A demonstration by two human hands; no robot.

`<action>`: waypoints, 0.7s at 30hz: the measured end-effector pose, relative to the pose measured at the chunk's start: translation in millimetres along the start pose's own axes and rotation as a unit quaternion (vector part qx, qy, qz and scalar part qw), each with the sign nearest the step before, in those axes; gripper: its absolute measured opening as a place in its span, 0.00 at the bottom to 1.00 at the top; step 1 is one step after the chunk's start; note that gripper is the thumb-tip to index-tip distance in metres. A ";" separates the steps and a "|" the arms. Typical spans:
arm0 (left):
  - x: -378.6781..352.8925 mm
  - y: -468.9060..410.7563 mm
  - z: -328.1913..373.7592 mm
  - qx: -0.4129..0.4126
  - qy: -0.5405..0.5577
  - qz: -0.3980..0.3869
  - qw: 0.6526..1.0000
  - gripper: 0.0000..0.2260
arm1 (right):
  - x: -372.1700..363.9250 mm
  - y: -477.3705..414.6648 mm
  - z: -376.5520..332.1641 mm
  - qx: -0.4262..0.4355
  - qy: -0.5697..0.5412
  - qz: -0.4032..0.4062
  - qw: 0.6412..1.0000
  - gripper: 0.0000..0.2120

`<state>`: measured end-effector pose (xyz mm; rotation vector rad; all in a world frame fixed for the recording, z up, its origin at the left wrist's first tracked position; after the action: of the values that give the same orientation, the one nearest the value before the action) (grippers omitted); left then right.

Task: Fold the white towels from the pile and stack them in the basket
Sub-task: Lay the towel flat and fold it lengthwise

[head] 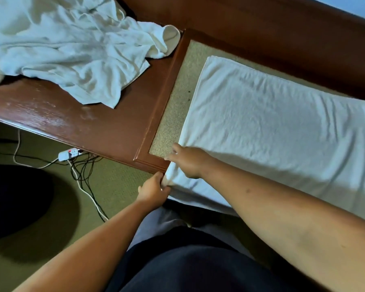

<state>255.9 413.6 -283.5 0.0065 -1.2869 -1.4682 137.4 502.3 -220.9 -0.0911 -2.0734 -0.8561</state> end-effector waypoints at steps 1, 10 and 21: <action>-2.6 2.9 0.1 0.000 0.045 0.024 0.999 0.08 | -1.7 1.5 1.2 -0.004 -0.001 0.003 1.000 0.33; -18.7 38.9 2.5 0.011 0.116 0.185 0.976 0.07 | -36.0 50.2 4.7 -0.004 -0.015 0.027 1.000 0.34; -42.8 31.9 6.0 -0.011 0.156 0.081 0.984 0.09 | -45.5 47.6 -6.7 -0.038 -0.031 0.034 0.998 0.42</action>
<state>290.3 454.8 -285.3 0.1097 -0.9928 -1.2845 187.4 545.3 -226.6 -0.2319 -2.0829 -0.9005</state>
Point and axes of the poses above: each hand's wrist, its own y-axis away from the middle knuckle, its own x-axis out of the back of the hand, z = x × y, the point moved 7 cm from there along -y, towards the middle knuckle, and after that the axes turned 8 degrees about -y, right-handed, at the moved point
